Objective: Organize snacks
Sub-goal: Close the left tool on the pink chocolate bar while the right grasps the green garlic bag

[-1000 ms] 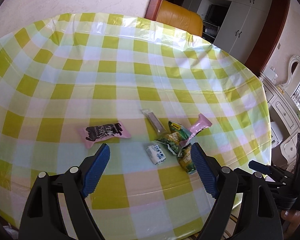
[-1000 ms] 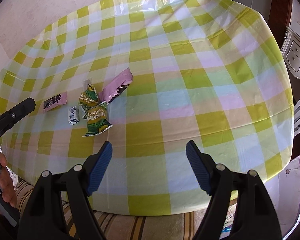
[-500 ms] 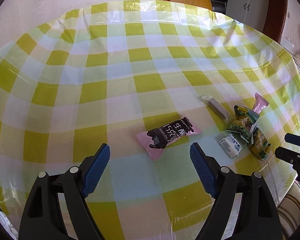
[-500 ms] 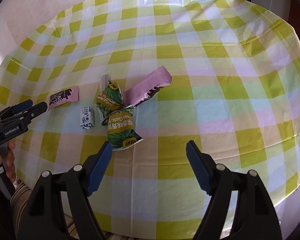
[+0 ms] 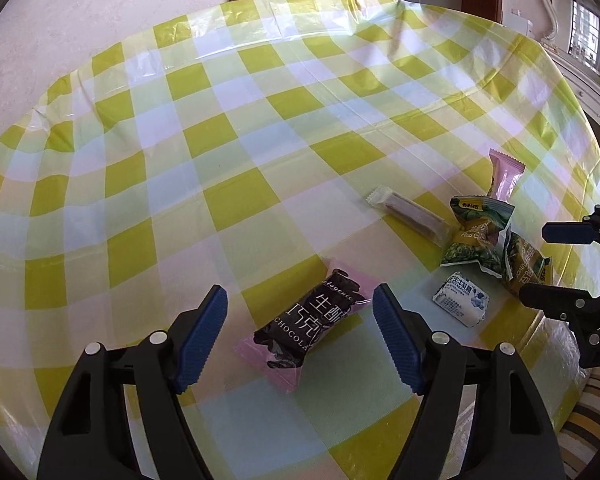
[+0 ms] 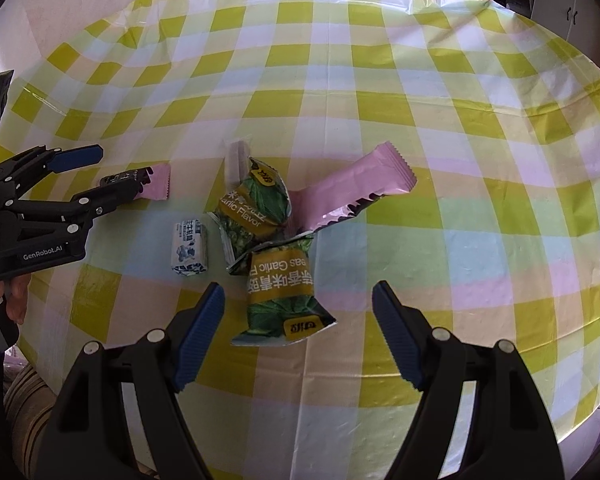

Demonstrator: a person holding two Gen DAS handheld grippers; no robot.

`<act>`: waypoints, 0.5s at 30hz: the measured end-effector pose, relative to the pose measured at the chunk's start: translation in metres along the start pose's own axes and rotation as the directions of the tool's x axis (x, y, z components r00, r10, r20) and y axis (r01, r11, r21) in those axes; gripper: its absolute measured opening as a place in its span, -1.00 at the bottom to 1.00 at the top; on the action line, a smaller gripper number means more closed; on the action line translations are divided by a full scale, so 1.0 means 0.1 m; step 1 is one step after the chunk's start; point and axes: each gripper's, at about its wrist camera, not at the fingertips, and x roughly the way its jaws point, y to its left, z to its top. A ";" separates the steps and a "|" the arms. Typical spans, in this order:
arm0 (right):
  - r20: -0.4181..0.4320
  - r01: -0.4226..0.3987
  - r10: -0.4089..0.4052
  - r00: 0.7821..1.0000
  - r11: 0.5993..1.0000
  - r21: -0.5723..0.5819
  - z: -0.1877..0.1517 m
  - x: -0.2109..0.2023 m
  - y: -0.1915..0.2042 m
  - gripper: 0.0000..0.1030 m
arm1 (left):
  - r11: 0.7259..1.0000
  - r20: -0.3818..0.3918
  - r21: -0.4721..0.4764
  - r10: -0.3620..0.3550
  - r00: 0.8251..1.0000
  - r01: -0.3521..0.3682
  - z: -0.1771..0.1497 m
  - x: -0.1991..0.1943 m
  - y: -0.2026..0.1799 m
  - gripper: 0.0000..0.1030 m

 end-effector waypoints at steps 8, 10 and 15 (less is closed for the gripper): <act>-0.016 -0.009 0.009 1.000 1.000 -0.003 0.05 0.09 0.01 0.23 | 0.997 -0.068 -0.014 -0.073 0.995 0.072 -0.03 0.16 -0.01 -0.17; -0.024 -0.008 0.008 1.000 1.000 -0.016 0.04 0.11 0.04 0.17 | 0.996 -0.072 -0.015 -0.084 0.994 0.083 -0.05 0.16 -0.04 -0.25; -0.019 0.013 -0.013 1.000 0.999 -0.030 0.03 0.10 0.06 -0.12 | 0.996 -0.086 -0.042 -0.081 0.993 0.078 -0.07 0.13 -0.06 -0.47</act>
